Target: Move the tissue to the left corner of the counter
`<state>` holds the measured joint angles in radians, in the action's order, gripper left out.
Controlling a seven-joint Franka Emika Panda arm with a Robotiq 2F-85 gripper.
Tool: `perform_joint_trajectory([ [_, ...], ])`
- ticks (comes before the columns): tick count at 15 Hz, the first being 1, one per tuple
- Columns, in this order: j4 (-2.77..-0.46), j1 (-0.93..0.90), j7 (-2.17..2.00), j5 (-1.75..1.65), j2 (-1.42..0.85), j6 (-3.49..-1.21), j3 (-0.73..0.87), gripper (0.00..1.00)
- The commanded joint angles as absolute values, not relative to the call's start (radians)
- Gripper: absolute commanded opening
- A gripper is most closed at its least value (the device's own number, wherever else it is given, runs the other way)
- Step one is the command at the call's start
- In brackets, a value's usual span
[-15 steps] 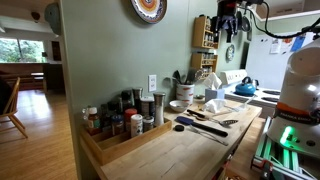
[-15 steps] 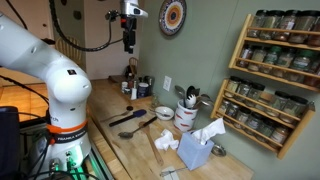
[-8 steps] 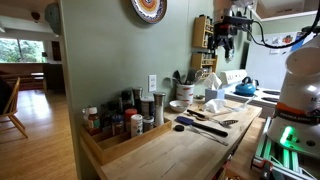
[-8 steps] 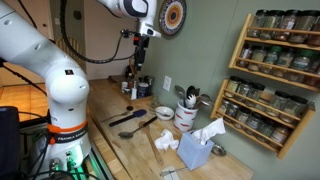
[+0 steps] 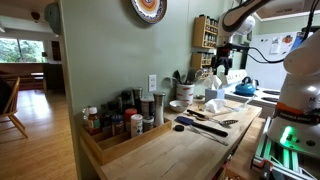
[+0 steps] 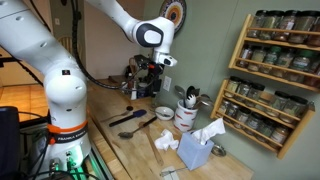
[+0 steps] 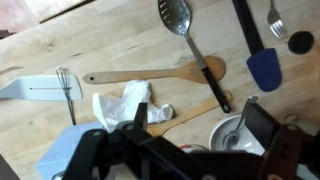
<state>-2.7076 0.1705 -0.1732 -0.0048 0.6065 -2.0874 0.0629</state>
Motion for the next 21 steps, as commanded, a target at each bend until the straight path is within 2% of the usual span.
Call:
perform_joint_trajectory([
  [1, -2.717, 0.226, -0.009, -0.084, 0.515, -2.227, 0.164, 1.00],
  [8, -2.701, 0.341, 0.093, -0.231, 0.241, -2.471, 0.274, 1.00],
  [9, -2.713, 0.324, 0.097, -0.190, 0.340, -2.403, 0.268, 1.00],
  [12, -2.705, 0.334, 0.096, -0.207, 0.251, -2.459, 0.275, 1.00],
  [18, -2.694, 0.334, 0.096, -0.208, 0.240, -2.461, 0.275, 1.00],
  [21, -2.688, 0.328, 0.215, -0.217, 0.174, -2.493, 0.300, 1.00],
])
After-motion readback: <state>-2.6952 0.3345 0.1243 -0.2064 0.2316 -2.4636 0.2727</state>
